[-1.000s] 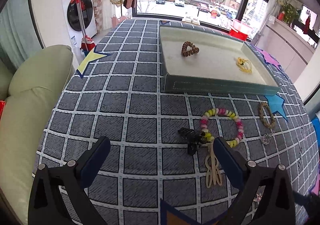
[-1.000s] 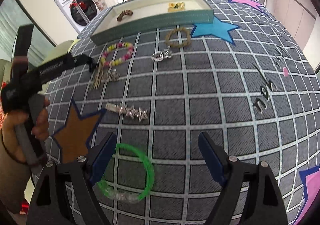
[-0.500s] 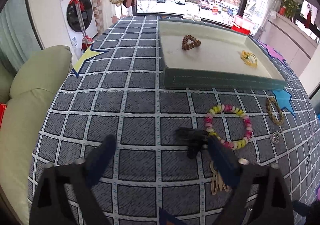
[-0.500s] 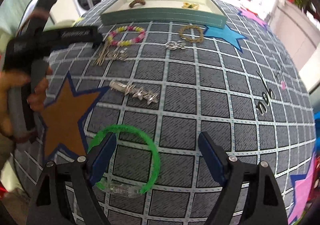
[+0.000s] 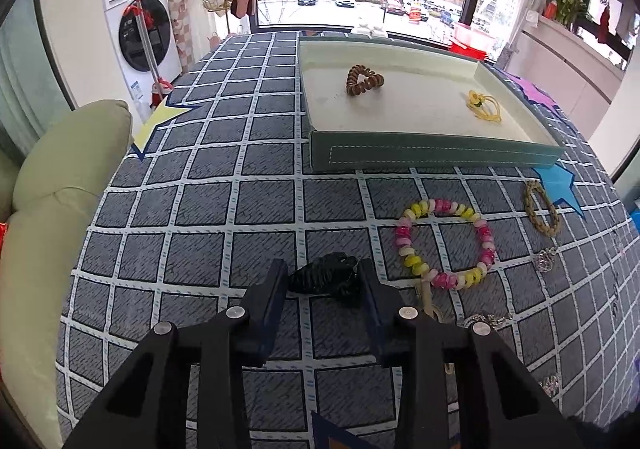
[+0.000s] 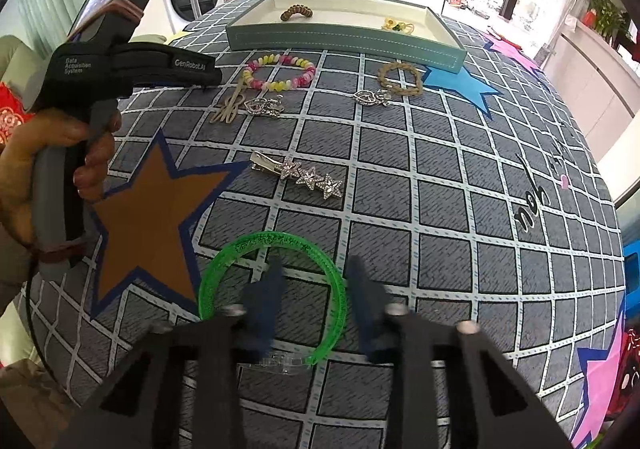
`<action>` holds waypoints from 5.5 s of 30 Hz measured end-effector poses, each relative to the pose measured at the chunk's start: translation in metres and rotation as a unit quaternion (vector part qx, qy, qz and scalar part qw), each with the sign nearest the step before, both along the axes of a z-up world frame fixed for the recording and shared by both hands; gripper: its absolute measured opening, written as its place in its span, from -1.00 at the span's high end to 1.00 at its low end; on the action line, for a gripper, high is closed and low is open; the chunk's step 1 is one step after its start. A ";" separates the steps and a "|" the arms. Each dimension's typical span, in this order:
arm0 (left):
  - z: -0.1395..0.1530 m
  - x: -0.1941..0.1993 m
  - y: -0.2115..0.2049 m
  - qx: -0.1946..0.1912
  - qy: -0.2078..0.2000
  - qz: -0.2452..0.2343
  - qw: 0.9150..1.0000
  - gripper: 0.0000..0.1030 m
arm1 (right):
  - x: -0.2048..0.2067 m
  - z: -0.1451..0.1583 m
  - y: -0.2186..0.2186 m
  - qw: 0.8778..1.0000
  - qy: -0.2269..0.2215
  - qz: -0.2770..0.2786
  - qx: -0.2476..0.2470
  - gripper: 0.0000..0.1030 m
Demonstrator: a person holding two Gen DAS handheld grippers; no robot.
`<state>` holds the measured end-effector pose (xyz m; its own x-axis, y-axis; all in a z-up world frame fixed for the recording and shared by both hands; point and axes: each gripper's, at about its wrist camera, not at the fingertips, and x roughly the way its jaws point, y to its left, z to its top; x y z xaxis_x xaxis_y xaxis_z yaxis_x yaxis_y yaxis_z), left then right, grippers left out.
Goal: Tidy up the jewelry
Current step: 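Grasp the green bangle with the right tool while the left tool holds the claw clip, then lower the claw clip beside the bracelet while the right tool drops the bangle over the hair tie, then move both tools back over the table toward the heart pendant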
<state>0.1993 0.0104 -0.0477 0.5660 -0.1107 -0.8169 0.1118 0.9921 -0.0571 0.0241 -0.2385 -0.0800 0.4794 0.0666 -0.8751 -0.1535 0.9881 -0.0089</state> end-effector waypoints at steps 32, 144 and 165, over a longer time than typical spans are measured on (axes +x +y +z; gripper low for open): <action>0.095 0.022 -0.002 -0.032 -0.084 -0.040 0.995 0.03 | 0.125 0.098 -0.077 0.988 -0.084 -0.055 0.114 0.85; 0.010 -0.007 -0.004 0.015 0.010 -0.033 0.999 -1.00 | 0.136 0.011 -0.069 0.987 0.022 -0.108 0.118 -0.65; 0.001 -0.013 -0.023 0.042 0.008 -0.054 0.998 -0.70 | 0.150 -0.005 -0.021 0.996 0.003 -0.085 -0.002 -0.09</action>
